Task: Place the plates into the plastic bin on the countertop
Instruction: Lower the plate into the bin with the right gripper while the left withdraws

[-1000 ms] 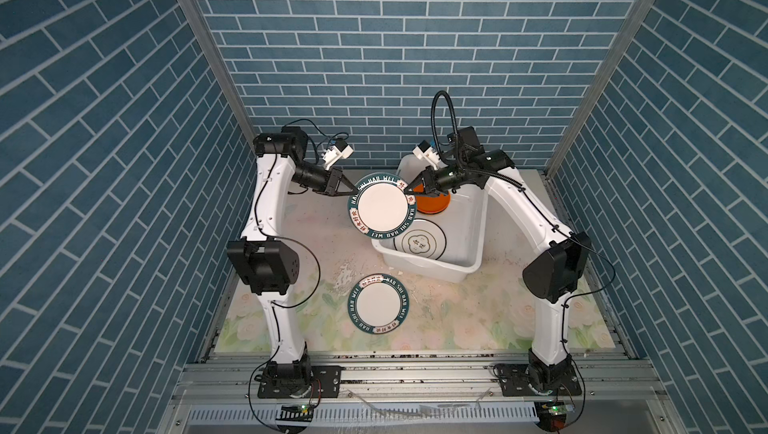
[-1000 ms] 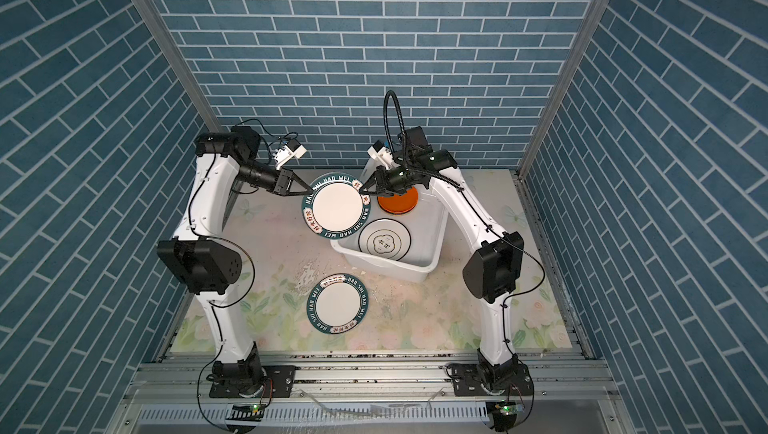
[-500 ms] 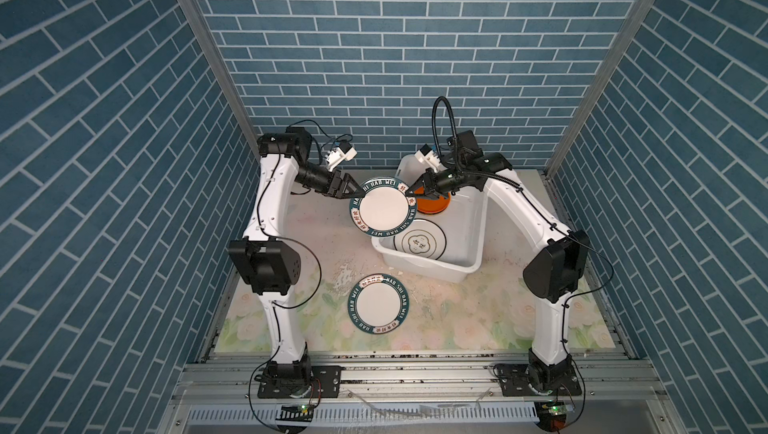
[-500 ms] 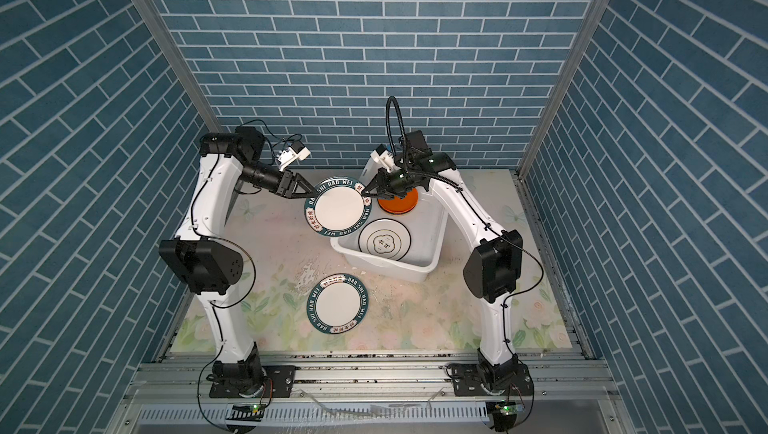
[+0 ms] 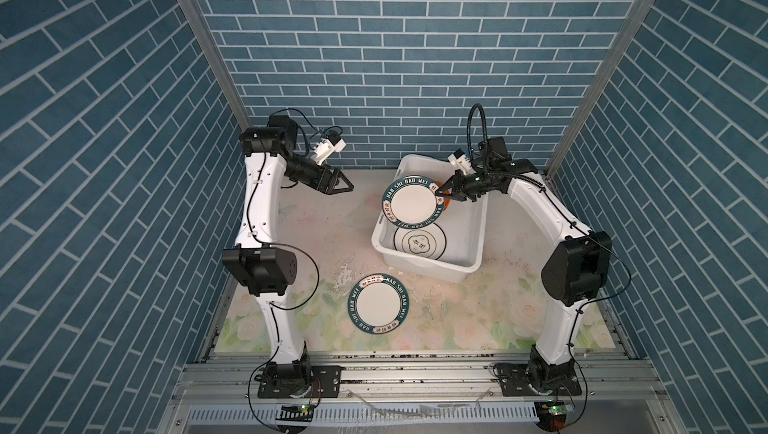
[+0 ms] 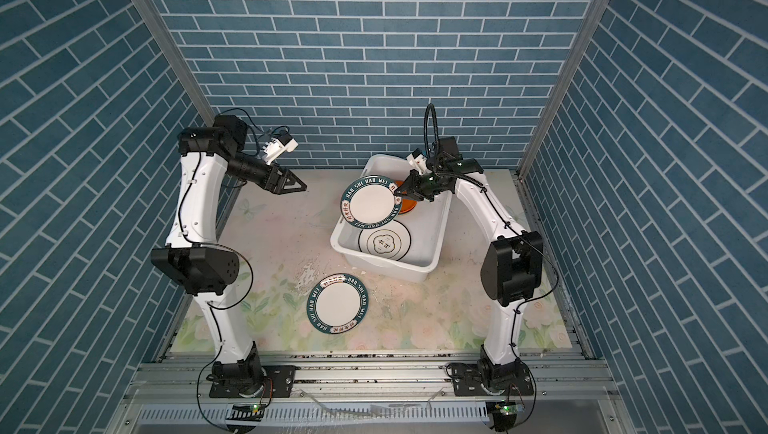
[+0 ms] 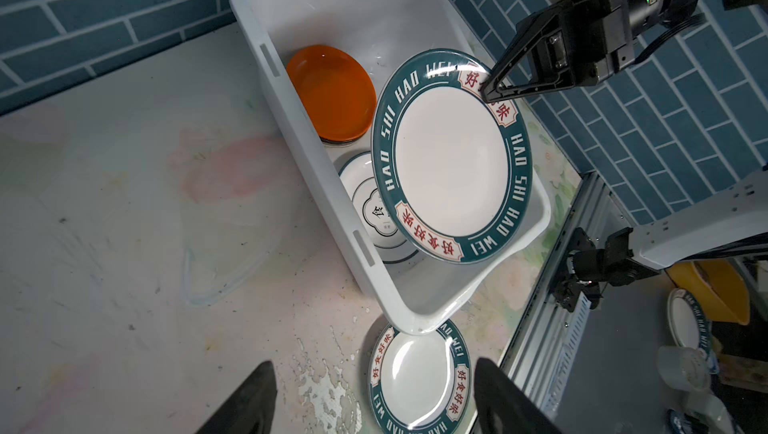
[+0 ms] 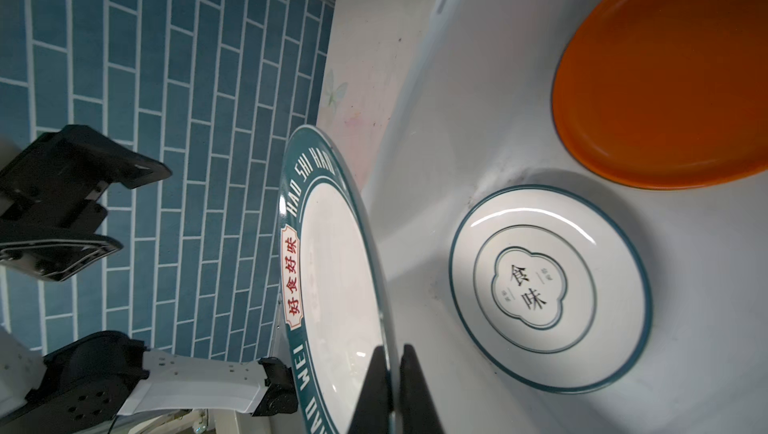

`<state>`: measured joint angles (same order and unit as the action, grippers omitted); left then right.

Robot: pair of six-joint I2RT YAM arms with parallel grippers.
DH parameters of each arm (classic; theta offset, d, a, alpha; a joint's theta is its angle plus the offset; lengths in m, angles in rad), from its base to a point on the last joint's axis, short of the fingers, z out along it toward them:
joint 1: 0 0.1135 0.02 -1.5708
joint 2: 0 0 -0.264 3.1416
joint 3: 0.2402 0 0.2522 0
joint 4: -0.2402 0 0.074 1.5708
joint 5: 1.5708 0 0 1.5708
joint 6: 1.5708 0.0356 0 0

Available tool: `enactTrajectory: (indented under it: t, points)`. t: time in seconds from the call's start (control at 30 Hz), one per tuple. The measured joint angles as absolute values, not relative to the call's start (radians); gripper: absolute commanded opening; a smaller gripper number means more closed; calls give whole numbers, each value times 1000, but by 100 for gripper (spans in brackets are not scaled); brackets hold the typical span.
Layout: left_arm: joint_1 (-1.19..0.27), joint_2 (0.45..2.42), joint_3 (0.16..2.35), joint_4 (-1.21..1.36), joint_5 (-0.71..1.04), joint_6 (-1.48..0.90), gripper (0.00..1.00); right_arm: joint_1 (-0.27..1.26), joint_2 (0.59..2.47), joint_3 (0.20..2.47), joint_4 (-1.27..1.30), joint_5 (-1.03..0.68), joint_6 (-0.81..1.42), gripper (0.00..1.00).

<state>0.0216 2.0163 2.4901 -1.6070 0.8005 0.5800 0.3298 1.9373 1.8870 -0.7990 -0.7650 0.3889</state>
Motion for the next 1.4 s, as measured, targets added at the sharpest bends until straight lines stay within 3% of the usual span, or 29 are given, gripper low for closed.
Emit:
enactTrajectory:
  t: [0.3, 0.53, 1.4]
  points:
    - [21, 1857, 2387, -1604, 781, 563, 78, 321, 1989, 1927, -927, -640, 247, 0]
    - [21, 1843, 2310, -1579, 789, 523, 78, 321, 2050, 1936, -947, -589, 201, 0]
    - [14, 1787, 2230, -1550, 789, 505, 77, 331, 2186, 1978, -957, -563, 149, 0]
